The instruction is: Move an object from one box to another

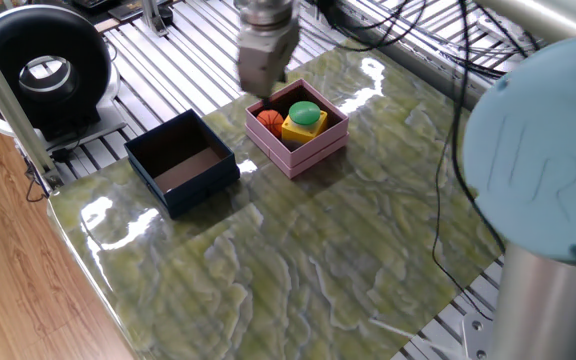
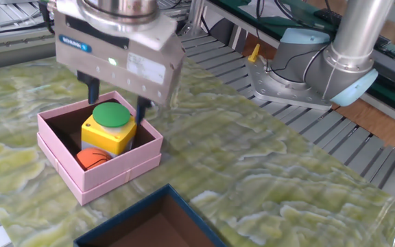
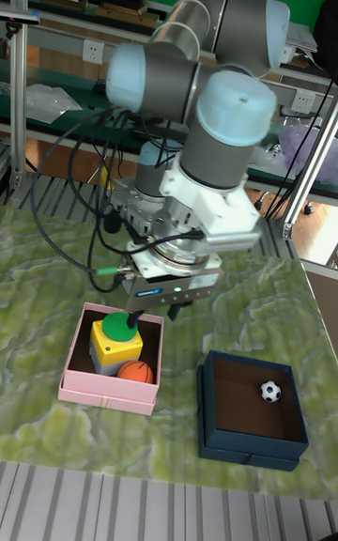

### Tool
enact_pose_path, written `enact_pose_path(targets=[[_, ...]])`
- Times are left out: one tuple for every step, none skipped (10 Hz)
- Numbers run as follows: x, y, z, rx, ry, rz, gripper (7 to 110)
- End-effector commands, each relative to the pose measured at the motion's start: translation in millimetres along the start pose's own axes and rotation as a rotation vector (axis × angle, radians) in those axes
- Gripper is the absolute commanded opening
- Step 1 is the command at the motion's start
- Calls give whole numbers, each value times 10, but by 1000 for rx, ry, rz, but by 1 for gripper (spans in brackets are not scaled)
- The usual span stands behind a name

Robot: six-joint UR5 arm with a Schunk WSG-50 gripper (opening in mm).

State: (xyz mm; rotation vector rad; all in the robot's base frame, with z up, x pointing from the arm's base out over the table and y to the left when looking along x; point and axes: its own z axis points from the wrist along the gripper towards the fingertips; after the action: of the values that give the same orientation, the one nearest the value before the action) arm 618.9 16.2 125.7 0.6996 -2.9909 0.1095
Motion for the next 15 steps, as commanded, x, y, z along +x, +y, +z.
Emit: enact_pose_path(targets=[[-307,446,63,-11,-10,82,66],[-371,557,93,-6,-8,102,66],[-426,695,111,-16,-4,118,66],[-484,857,112,-40,1,125,44],[-574,1012,103,-56,4,138,44],[-654,1091,119,-56,4,144,44],[-727,1149,141,-55,3,152,44],[-784,1180,151,-54,4,153,44],[-855,1258,160,-71,-2,147,44],[-927,1368,176,-98,-13,149,44],[-979,1438,206,-112,-21,152,44],[-1006,1449,251,-108,-25,154,44],[-1049,1453,331,-111,-36,151,44],[-1095,1539,381,-142,-48,148,44],[-1105,1604,391,-166,-50,146,44]])
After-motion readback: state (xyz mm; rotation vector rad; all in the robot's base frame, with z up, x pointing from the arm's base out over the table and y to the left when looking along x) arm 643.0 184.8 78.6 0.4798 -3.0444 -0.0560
